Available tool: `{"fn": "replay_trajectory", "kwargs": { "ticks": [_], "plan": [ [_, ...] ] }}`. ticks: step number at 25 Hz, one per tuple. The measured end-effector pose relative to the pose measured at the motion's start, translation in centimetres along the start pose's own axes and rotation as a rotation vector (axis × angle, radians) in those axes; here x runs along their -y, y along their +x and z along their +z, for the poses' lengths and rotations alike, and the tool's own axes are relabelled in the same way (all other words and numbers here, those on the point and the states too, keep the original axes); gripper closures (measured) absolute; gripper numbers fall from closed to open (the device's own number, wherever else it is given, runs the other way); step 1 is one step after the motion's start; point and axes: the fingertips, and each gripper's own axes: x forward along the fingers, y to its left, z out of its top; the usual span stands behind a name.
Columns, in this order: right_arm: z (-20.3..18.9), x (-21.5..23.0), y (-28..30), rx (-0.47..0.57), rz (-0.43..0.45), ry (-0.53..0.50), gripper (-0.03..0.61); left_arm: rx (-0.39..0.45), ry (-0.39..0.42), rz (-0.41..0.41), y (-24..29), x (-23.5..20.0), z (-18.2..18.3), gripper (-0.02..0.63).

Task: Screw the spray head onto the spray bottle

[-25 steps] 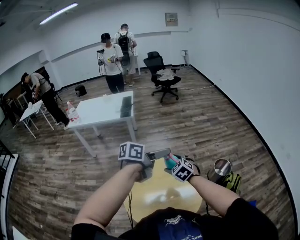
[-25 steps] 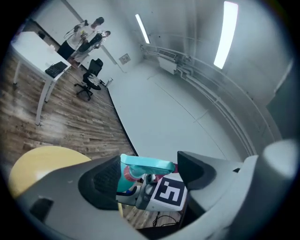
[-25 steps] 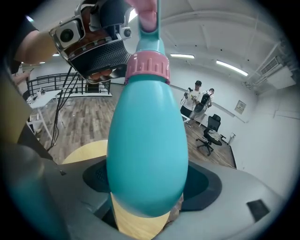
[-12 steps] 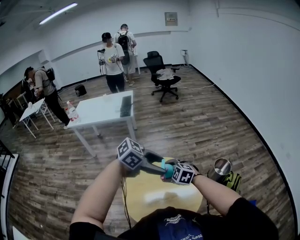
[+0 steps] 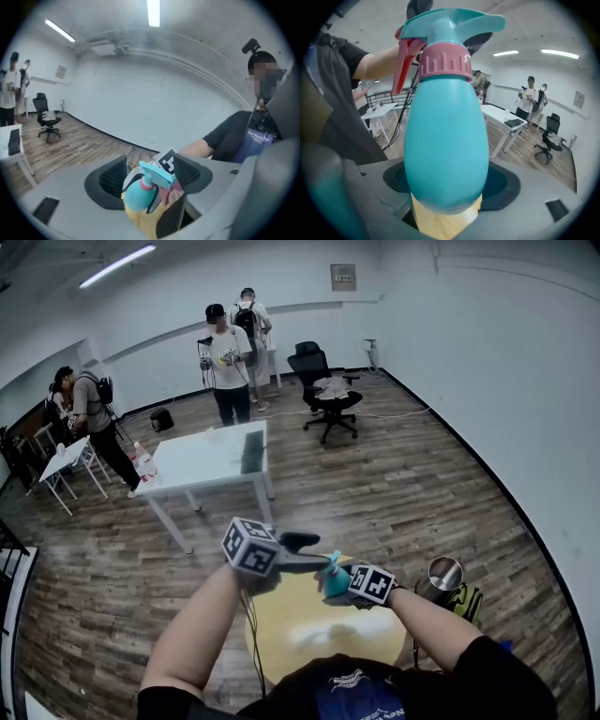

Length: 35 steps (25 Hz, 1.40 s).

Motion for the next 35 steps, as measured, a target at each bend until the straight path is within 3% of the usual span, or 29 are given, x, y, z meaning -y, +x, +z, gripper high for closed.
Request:
{"fn": "replay_trajectory", "kwargs": {
  "ticks": [2,4,9,10,12,14,19,21,22,24,27,30,32,35],
  "plan": [
    [-0.4,1.1,-0.3,0.012,-0.034,0.081,0.173,0.075,-0.039,0.045,-0.3,-0.2,0.8,0.264],
    [-0.6,1.7,-0.4,0.019,-0.05,0.134,0.173,0.098,-0.001,0.094,-0.1,0.2,0.8,0.262],
    [0.7,1.0,-0.2,0.028,-0.023,0.111,0.173,-0.045,0.266,0.174,1.5,1.0,-1.5,0.273],
    [1.0,0.7,-0.3,0.037,-0.006,0.098,0.173,-0.065,0.297,0.157,1.6,1.1,-1.8,0.345],
    [1.7,-0.3,-0.5,0.067,0.042,0.063,0.173,-0.072,0.333,0.097,1.3,1.6,-2.0,0.444],
    [2.4,-1.9,-0.8,0.094,0.107,-0.002,0.173,-0.06,0.354,0.007,0.5,2.6,-2.1,0.49],
    [3.5,-8.4,-1.9,0.151,0.339,-0.198,0.173,-0.059,0.386,-0.323,-0.9,7.3,-3.1,0.514],
    [3.9,-9.8,-2.4,0.179,0.402,-0.217,0.173,-0.052,0.378,-0.391,-1.1,8.3,-2.8,0.511],
    [4.2,-9.8,-2.6,0.197,0.414,-0.204,0.173,-0.029,0.361,-0.39,-1.1,8.2,-2.3,0.511],
    [4.9,-8.4,-2.8,0.228,0.374,-0.15,0.175,0.043,0.303,-0.3,-0.8,6.6,-0.8,0.509],
    [4.5,-3.6,-2.6,0.212,0.169,-0.06,0.175,0.135,0.177,-0.042,-0.6,2.3,0.6,0.372],
    [3.2,1.1,-2.9,0.161,-0.058,0.039,0.175,0.24,-0.037,0.186,-1.6,-1.5,1.2,0.337],
    [2.0,3.4,-3.1,0.112,-0.18,0.081,0.173,0.292,-0.191,0.257,-1.8,-2.6,1.0,0.337],
    [0.3,5.3,-2.9,0.025,-0.298,0.106,0.173,0.314,-0.367,0.259,-0.6,-2.5,0.6,0.337]
  ]
}}
